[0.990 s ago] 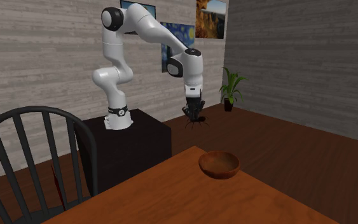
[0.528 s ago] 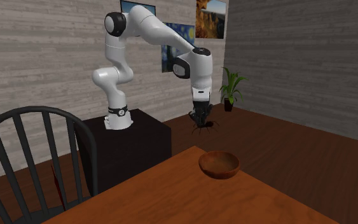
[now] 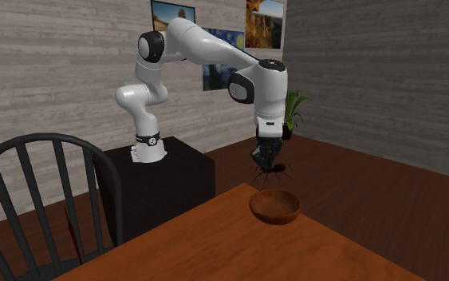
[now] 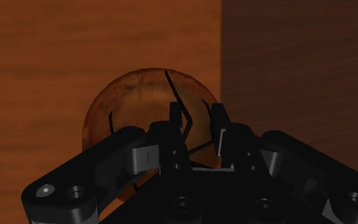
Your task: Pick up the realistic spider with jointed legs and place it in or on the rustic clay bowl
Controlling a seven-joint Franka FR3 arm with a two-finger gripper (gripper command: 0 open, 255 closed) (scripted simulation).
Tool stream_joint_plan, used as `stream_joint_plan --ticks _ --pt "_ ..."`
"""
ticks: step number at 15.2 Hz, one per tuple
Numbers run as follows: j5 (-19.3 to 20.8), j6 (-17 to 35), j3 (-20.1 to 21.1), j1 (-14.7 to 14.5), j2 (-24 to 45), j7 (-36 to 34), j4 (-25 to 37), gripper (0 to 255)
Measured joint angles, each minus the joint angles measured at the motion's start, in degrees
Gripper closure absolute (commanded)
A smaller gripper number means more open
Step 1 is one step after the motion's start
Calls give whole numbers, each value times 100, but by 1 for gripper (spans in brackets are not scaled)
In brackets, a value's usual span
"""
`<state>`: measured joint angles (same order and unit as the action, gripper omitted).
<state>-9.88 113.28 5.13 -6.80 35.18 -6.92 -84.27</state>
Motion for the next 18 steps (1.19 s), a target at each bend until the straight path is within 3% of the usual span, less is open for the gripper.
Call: stream_joint_plan --ticks 2,5,18 --pt "41 -301 -28 36 427 18 715 255" --pt "59 -353 -44 59 706 55 1036 255" --pt "43 252 -48 53 1128 171 841 255"
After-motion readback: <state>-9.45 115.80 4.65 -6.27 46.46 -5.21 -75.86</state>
